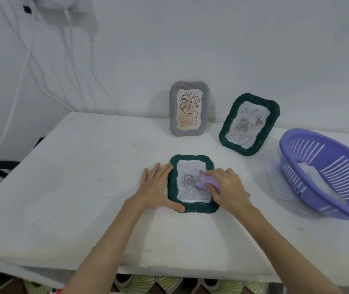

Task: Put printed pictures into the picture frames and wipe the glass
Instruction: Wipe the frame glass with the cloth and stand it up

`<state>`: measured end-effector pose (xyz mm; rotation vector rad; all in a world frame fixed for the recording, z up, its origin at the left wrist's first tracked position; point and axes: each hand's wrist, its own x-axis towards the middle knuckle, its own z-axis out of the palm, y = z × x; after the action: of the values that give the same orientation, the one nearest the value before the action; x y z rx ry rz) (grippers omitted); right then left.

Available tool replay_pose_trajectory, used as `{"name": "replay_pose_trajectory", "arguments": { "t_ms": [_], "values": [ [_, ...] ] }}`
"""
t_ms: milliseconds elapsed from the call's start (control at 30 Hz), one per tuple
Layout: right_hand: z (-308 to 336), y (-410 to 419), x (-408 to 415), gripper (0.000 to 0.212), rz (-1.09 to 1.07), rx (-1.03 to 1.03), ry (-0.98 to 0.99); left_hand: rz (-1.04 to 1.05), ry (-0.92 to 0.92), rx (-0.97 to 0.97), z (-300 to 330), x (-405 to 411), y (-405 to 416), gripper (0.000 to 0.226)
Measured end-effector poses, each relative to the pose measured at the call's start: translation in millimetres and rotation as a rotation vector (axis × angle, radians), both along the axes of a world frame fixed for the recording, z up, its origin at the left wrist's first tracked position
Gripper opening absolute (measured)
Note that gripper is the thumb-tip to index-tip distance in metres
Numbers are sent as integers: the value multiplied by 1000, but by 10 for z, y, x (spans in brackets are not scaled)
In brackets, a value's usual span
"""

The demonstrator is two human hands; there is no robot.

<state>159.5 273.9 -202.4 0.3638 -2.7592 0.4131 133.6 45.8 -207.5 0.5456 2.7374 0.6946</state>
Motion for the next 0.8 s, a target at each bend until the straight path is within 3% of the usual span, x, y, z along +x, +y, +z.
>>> {"name": "replay_pose_trajectory", "arguments": {
  "t_ms": [133,267,333,500,700,800],
  "values": [
    [-1,-254,59,10,96,-65,-69,10,8,1,-14,-2,-6,137],
    [109,-84,305,13,258,-97,-174,14,14,6,-20,-21,-7,141],
    [173,85,233,12,204,-90,-231,14,6,14,-17,-19,-5,141],
    [39,29,-154,13,33,-99,-144,17,13,-3,1,-18,3,141],
    [-43,-208,105,13,244,-49,-169,22,49,9,-27,-36,-4,142],
    [-53,-16,99,13,152,-110,-168,9,62,1,-41,-37,-13,141]
  ]
}}
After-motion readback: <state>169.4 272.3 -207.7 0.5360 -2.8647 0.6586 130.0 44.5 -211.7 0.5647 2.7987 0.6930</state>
